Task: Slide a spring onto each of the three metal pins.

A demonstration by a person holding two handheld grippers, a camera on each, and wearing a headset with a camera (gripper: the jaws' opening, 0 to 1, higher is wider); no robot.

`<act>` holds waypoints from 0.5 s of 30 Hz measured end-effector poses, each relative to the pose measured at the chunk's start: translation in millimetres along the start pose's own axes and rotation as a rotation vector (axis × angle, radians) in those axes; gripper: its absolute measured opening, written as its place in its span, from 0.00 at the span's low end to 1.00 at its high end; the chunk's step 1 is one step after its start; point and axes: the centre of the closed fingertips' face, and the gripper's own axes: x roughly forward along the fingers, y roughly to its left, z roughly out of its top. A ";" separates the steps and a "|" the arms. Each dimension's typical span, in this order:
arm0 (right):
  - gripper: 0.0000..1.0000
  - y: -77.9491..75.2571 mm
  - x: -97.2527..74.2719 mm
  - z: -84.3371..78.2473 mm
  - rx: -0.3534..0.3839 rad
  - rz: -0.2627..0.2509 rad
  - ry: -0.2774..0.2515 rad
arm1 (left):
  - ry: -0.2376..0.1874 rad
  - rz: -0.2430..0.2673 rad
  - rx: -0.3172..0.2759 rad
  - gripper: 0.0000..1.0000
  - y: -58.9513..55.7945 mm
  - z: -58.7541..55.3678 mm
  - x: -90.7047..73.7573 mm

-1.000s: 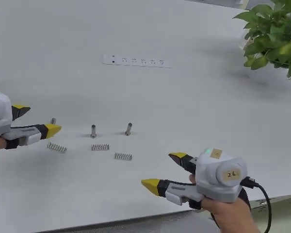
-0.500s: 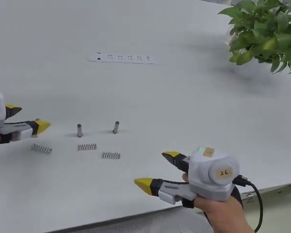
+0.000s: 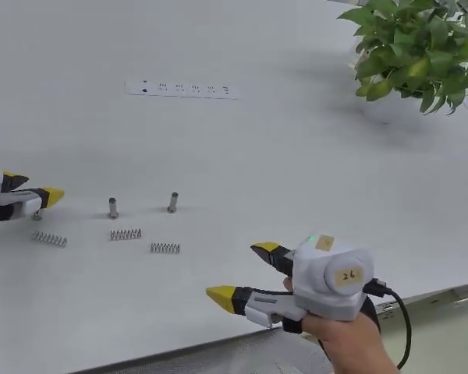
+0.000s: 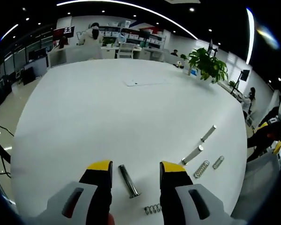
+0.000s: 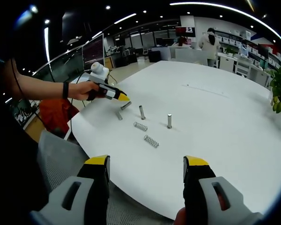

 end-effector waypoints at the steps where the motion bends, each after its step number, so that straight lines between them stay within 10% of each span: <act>1: 0.62 -0.3 -0.2 -0.3 0.001 -0.001 0.001 | 0.002 0.002 -0.005 0.34 0.8 -1.5 1.3; 15: 0.62 -4.4 -3.9 6.8 0.004 -0.022 0.000 | 0.077 0.047 0.007 0.23 19.1 -24.7 12.7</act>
